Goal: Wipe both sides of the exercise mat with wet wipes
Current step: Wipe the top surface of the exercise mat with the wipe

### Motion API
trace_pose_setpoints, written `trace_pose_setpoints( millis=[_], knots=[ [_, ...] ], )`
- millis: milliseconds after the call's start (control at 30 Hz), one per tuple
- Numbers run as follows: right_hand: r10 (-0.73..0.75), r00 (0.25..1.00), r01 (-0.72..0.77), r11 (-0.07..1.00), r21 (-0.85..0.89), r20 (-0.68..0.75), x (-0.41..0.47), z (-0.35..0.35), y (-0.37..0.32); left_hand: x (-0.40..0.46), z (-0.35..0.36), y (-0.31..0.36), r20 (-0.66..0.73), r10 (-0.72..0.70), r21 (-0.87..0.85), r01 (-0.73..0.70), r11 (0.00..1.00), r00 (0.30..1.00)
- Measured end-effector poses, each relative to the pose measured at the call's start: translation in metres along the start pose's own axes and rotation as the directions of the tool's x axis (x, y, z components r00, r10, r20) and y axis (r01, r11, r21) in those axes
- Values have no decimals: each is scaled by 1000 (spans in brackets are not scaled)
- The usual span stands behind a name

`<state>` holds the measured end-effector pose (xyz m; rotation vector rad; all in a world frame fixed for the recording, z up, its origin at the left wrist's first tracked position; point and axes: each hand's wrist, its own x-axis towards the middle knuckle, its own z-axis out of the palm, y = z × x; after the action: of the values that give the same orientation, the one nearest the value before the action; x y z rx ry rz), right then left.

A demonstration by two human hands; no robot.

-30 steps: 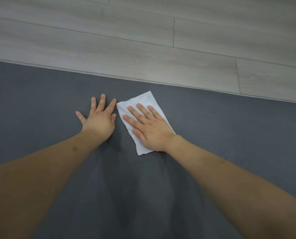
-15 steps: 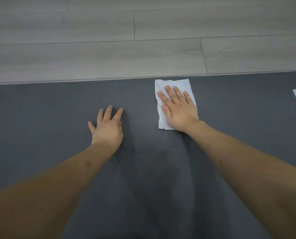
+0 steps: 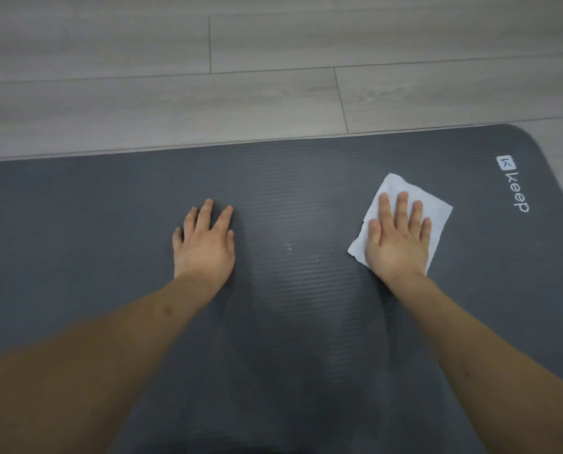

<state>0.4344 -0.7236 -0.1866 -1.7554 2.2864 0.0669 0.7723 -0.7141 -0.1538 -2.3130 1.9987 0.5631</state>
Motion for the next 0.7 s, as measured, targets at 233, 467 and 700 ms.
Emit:
trace_pose_setpoints(
  millis=[233,467,700],
  knots=[
    [-73,997,73,997,-38,6,-20,18,-76,-10,-12,-86,-46,-56,45,58,997,997],
    [-112,994,112,993,-47,11,-28,26,-146,-8,-36,-187,-52,-207,36,209,977,977],
    [-395,918,396,915,-73,36,-49,57,-320,0,-41,-238,101,-235,-26,238,971,967]
  ],
)
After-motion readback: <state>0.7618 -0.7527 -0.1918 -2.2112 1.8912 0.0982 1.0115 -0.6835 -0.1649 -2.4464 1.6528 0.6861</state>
